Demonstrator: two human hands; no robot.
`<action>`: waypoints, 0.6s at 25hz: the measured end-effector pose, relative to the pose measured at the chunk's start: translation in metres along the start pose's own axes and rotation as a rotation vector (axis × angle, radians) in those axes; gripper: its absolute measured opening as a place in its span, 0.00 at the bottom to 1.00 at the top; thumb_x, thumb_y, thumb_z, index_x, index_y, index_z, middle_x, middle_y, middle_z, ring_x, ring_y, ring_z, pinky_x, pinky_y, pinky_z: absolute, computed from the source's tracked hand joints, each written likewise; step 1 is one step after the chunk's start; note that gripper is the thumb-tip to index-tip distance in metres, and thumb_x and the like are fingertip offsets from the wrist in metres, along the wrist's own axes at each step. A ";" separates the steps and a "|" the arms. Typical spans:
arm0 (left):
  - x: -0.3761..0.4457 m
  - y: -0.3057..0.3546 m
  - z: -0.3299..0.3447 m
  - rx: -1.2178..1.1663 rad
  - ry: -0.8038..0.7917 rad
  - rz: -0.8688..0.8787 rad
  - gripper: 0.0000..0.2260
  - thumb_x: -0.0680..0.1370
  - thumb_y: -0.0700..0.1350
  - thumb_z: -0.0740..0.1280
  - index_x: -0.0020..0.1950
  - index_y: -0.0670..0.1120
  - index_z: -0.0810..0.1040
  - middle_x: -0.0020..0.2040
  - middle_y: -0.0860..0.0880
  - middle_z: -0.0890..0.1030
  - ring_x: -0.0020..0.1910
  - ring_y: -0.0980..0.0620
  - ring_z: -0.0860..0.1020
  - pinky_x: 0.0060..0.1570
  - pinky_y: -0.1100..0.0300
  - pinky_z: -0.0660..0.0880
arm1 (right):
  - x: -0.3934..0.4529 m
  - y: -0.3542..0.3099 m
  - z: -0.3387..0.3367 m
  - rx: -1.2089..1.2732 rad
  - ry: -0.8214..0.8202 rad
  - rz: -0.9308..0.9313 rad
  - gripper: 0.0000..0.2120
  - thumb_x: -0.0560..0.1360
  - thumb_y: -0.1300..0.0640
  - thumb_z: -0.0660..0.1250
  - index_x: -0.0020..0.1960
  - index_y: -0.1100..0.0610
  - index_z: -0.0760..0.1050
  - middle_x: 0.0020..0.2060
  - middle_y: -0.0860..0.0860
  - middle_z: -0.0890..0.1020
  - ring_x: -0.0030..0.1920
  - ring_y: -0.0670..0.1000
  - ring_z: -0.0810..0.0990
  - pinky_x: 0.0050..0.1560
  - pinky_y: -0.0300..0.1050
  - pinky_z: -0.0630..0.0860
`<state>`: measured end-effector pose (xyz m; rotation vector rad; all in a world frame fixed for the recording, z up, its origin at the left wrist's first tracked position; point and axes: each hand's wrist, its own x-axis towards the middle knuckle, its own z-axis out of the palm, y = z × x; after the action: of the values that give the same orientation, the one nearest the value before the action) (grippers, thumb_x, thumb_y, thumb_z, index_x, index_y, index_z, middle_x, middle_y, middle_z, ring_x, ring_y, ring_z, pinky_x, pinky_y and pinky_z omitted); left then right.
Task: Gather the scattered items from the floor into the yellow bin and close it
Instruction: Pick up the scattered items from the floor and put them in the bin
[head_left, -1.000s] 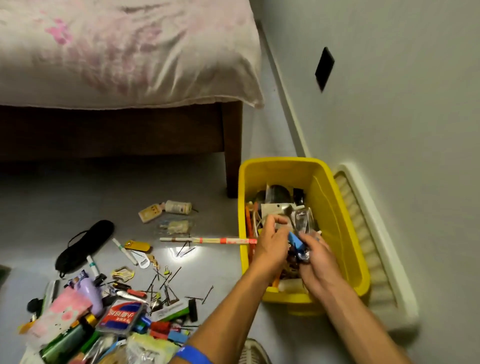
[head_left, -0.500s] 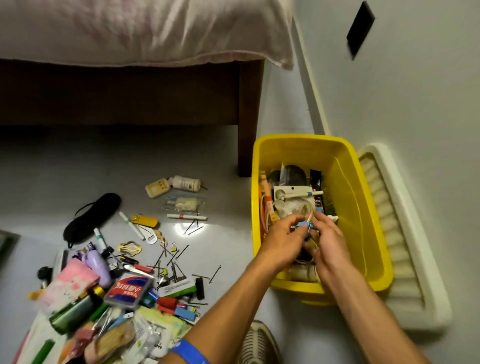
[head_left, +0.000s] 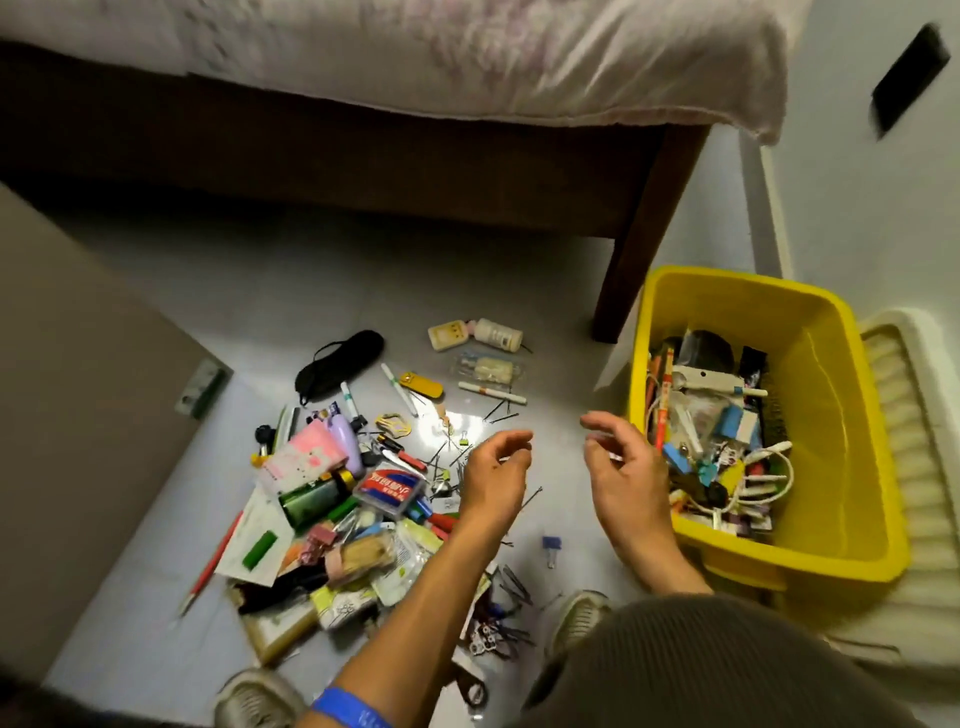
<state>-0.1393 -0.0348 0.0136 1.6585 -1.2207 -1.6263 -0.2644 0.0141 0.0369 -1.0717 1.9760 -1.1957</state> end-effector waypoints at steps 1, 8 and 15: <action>0.000 -0.016 -0.022 0.014 0.047 -0.048 0.11 0.80 0.42 0.62 0.57 0.56 0.79 0.57 0.53 0.80 0.54 0.53 0.79 0.55 0.54 0.78 | -0.007 -0.001 0.018 -0.035 -0.060 -0.055 0.13 0.79 0.62 0.63 0.59 0.48 0.77 0.54 0.44 0.78 0.52 0.42 0.76 0.47 0.29 0.71; 0.011 -0.100 -0.130 0.295 0.440 -0.174 0.16 0.78 0.44 0.66 0.65 0.52 0.74 0.64 0.49 0.77 0.56 0.50 0.76 0.52 0.55 0.72 | -0.010 0.063 0.106 -0.490 -0.570 0.264 0.30 0.75 0.50 0.70 0.74 0.47 0.64 0.72 0.51 0.68 0.68 0.54 0.71 0.64 0.49 0.71; 0.083 -0.120 -0.147 0.726 0.208 -0.181 0.33 0.75 0.63 0.64 0.77 0.56 0.58 0.77 0.49 0.56 0.72 0.42 0.60 0.67 0.44 0.65 | 0.007 0.090 0.171 -0.053 -0.530 0.637 0.32 0.70 0.48 0.75 0.71 0.44 0.67 0.64 0.48 0.74 0.55 0.48 0.79 0.50 0.44 0.79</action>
<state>0.0213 -0.0833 -0.1073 2.3569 -1.7090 -1.1082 -0.1620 -0.0413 -0.1170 -0.6104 1.7221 -0.4600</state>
